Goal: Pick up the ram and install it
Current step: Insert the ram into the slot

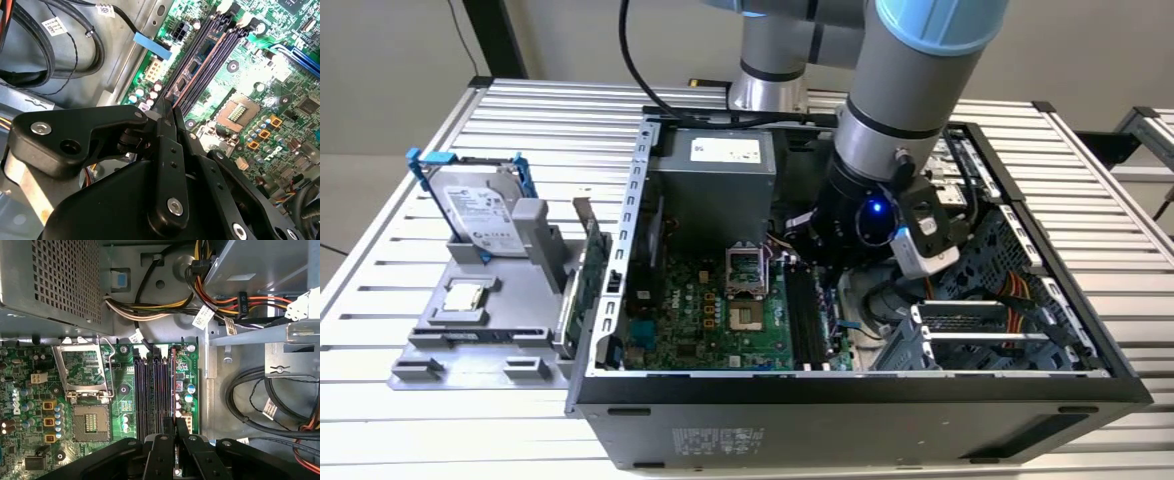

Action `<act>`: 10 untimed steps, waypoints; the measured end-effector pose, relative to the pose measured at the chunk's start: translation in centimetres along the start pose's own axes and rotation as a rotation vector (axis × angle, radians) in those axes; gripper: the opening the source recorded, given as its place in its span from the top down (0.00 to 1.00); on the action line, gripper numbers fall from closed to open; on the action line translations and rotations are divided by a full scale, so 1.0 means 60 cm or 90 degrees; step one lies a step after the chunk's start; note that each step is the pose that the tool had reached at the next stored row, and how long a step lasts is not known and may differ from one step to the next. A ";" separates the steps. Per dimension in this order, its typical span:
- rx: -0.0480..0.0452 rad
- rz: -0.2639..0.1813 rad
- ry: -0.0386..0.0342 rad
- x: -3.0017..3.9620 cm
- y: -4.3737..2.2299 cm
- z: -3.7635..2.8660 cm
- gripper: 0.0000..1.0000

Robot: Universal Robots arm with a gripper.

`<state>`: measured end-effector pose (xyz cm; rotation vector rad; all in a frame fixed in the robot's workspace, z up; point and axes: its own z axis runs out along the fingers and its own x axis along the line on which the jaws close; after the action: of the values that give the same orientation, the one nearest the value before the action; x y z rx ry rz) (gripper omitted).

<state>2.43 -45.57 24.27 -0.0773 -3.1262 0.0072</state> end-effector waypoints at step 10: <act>0.0003 -0.004 0.0000 0.001 -0.001 0.020 1.00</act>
<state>2.32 -45.61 23.09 -0.0677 -3.1264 0.0079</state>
